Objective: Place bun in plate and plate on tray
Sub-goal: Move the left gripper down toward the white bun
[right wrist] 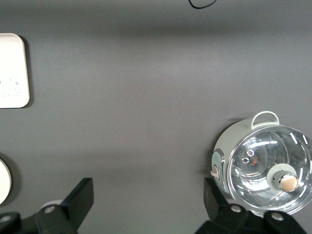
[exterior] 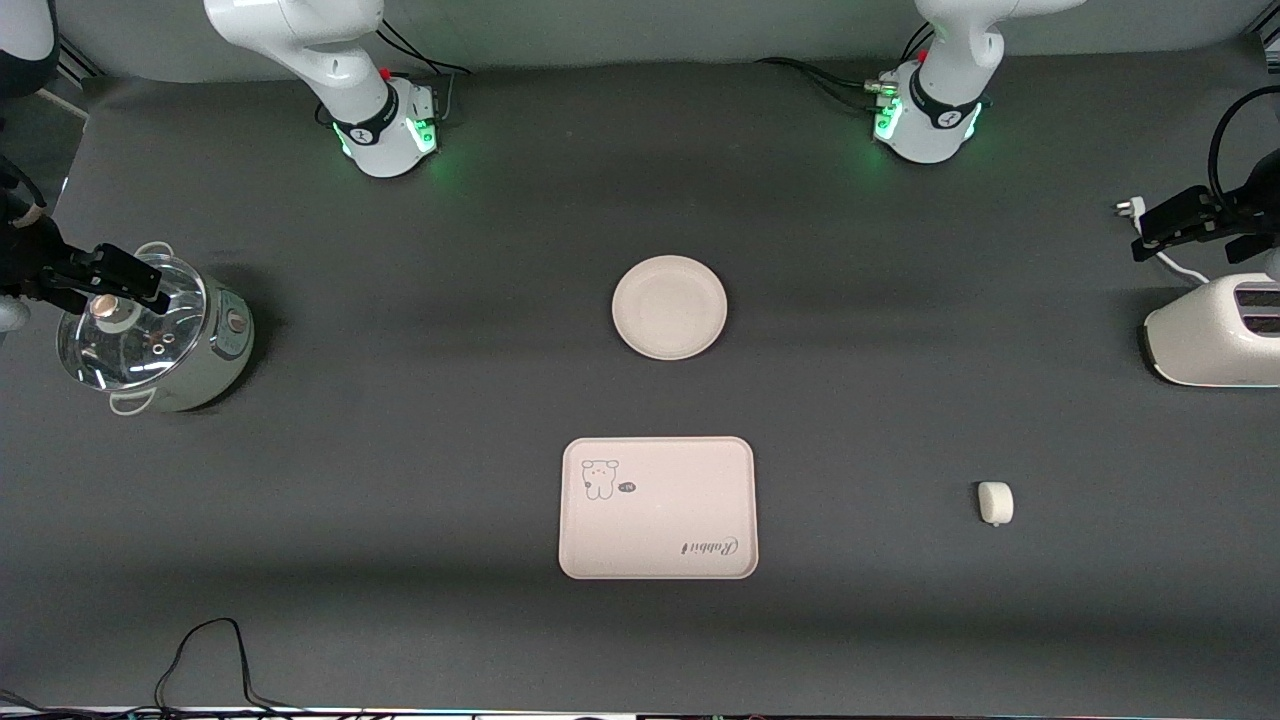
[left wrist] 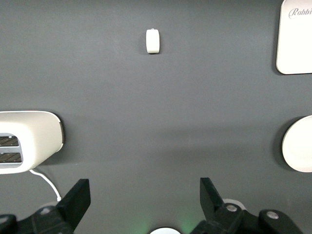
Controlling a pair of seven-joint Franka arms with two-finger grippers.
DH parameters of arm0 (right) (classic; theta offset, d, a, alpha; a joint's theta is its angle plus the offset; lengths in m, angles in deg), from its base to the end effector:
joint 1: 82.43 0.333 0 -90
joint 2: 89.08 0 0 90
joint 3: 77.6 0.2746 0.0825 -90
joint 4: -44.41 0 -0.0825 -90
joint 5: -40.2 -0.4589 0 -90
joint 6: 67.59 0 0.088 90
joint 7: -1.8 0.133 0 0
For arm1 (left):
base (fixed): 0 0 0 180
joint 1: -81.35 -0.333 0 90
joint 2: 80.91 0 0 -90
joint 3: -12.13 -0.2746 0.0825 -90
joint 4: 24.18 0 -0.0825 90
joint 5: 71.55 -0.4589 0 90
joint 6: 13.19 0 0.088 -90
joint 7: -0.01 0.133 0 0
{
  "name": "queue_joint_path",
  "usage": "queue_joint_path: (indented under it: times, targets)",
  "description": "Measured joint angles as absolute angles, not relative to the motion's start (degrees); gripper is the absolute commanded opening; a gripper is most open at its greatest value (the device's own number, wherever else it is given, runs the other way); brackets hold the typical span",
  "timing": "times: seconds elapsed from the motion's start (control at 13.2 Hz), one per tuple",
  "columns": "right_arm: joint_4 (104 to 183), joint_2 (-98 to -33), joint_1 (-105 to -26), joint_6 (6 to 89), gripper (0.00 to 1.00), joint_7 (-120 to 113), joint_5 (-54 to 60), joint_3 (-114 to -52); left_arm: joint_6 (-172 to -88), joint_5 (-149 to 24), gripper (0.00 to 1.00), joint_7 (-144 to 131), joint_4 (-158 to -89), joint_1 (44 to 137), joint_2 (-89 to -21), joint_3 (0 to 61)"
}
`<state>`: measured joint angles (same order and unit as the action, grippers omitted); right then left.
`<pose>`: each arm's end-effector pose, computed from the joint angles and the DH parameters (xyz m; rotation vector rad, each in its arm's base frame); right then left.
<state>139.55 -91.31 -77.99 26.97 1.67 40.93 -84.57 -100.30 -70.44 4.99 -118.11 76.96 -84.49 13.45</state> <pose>0.6254 -0.0302 0.5391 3.1320 -0.0643 0.0444 0.6042 0.0295 0.5542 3.1181 -0.0525 -0.0860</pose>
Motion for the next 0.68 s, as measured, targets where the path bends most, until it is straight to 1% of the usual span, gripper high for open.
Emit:
queue_joint_path:
  times: [0.45, 0.53, 0.68]
  targets:
    - [139.55, -91.30, -77.99, 27.90, 1.00, 0.39, 40.93, -84.66, -101.74, -70.76, 1.00, 4.99, -118.36, 76.94, -84.06, 13.66]
    - [139.55, -91.30, -77.99, 27.90, 1.00, 0.34, 40.93, -84.67, -102.73, -70.78, 1.00, 4.99, -118.57, 76.94, -83.17, 13.75]
    - [139.55, -91.29, -77.99, 27.92, 1.00, 0.31, 40.93, -84.68, -107.89, -70.92, 0.99, 5.00, -119.12, 77.11, -79.19, 14.04]
